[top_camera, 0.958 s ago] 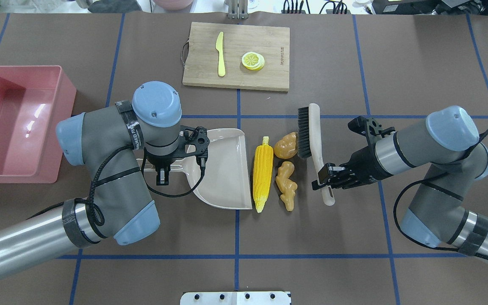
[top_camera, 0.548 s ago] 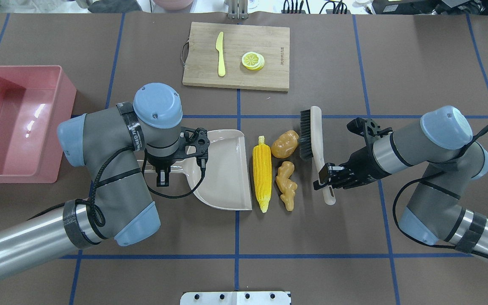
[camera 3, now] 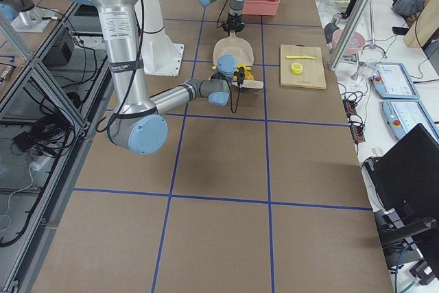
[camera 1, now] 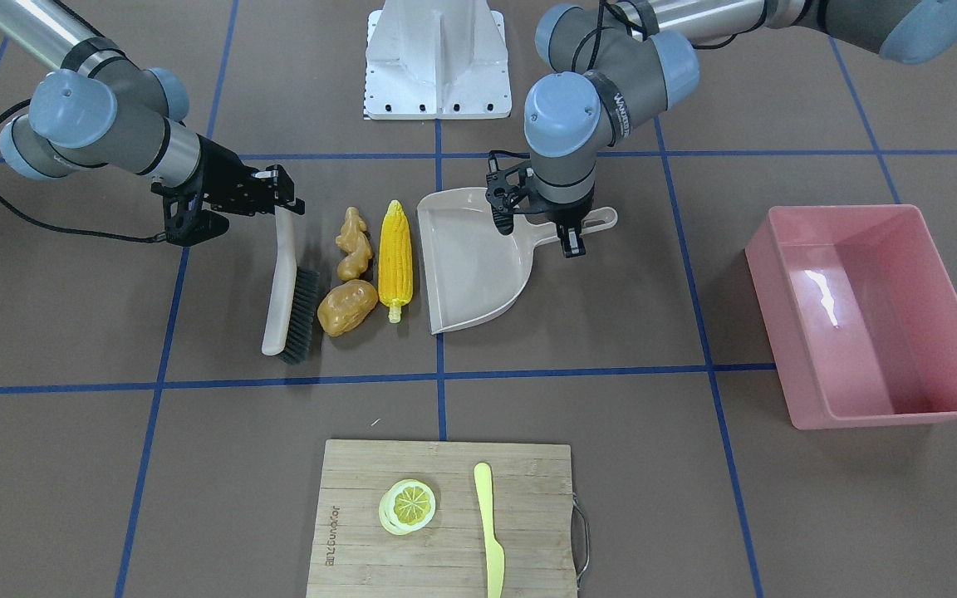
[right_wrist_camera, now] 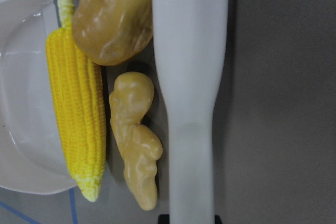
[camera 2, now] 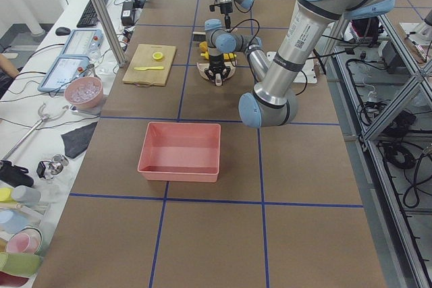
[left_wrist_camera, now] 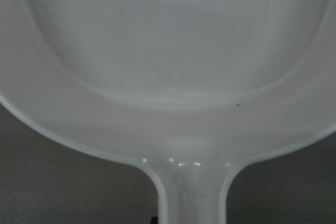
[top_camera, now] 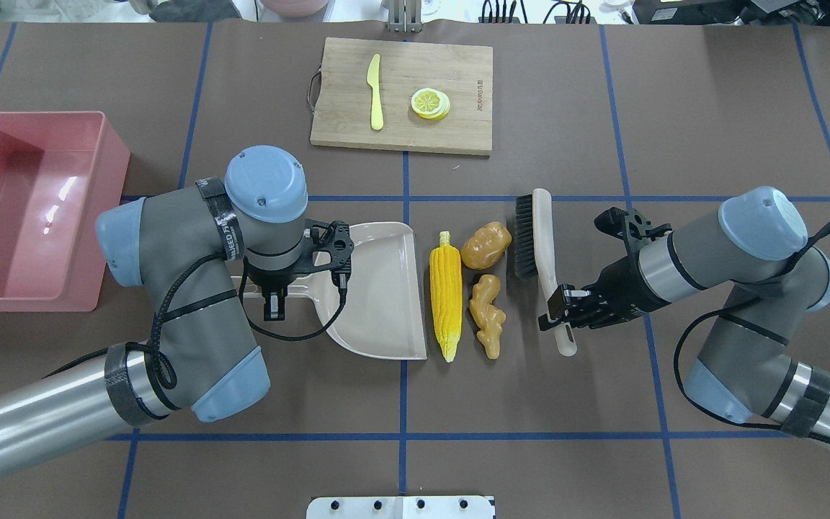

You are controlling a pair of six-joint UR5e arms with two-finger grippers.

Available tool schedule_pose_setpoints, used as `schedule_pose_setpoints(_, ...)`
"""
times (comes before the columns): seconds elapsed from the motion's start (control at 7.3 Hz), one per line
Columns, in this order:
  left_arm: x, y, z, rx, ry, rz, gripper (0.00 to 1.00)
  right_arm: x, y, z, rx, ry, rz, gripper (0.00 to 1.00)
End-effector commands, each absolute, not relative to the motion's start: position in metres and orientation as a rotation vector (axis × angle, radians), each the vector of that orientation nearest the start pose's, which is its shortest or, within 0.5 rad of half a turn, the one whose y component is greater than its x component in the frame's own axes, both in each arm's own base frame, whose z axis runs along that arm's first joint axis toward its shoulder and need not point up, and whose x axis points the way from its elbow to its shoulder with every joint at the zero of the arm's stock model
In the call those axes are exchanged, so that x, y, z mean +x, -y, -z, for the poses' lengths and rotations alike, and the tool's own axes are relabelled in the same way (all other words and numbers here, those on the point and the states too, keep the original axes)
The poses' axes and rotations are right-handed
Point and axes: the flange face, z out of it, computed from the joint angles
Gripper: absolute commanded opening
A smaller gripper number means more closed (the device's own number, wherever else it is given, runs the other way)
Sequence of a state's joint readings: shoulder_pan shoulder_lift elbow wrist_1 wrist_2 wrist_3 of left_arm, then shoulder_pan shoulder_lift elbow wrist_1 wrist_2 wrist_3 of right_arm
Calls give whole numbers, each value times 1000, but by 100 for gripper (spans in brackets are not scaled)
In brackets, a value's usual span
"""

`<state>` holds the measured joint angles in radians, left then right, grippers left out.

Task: Sweep and dump trash into bin
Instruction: 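Sweep the corn and ginger into the dustpan with the right gripper's brush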

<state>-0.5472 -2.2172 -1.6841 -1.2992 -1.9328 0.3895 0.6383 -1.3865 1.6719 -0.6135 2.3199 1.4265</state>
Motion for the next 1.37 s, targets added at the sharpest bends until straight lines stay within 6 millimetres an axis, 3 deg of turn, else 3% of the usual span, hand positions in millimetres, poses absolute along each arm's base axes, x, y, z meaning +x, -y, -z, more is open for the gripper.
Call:
schedule_pose_setpoints(0.0, 523, 434, -267, 383, -533, -1449, 0, -405, 372, -400, -162, 1328, 66, 0)
schedule_pose_setpoints(0.55, 523, 434, -269, 380, -523, -1438, 0, -414, 331, -398, -200, 1329, 118, 0)
schedule_pose_setpoints(0.96, 523, 434, -270, 378, -522, -1438, 0, -423, 325, -392, -207, 1334, 128, 0)
schedule_pose_setpoints(1.23, 523, 434, -270, 378, -523, -1436, 0, -439, 312, -390, -208, 1326, 142, 0)
